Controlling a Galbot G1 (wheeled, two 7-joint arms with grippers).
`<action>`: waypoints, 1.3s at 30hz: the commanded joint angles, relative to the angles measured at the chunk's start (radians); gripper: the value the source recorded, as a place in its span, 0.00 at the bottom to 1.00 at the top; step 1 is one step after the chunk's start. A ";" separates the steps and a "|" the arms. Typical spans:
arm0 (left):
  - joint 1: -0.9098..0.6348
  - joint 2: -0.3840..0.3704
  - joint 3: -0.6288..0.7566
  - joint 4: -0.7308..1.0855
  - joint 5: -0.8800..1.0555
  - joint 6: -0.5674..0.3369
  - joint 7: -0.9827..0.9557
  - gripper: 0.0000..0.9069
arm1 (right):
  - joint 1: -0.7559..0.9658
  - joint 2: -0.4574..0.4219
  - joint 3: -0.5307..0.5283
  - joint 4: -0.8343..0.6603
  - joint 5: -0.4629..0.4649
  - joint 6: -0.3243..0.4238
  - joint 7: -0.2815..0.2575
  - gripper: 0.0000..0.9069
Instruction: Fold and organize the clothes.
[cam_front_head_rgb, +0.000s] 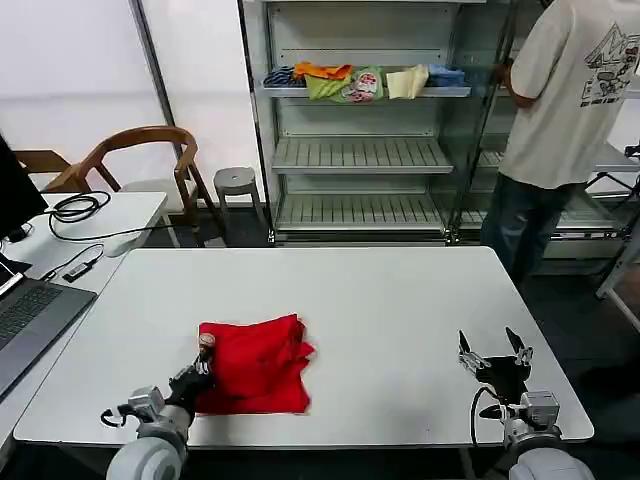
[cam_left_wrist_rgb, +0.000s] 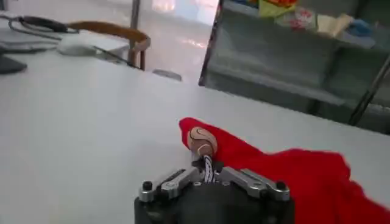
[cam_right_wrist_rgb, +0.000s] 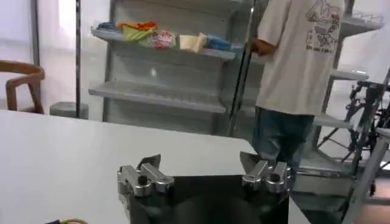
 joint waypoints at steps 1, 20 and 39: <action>-0.001 0.170 -0.224 -0.168 -0.171 0.189 0.031 0.01 | 0.024 0.003 -0.019 -0.013 0.001 0.002 0.000 1.00; 0.073 0.339 -0.455 -0.001 0.099 0.159 0.201 0.01 | 0.063 -0.003 -0.033 -0.040 0.022 0.024 -0.006 1.00; 0.100 0.060 0.237 -0.355 0.814 0.183 0.105 0.02 | -0.025 -0.024 0.018 -0.016 0.031 0.032 -0.008 1.00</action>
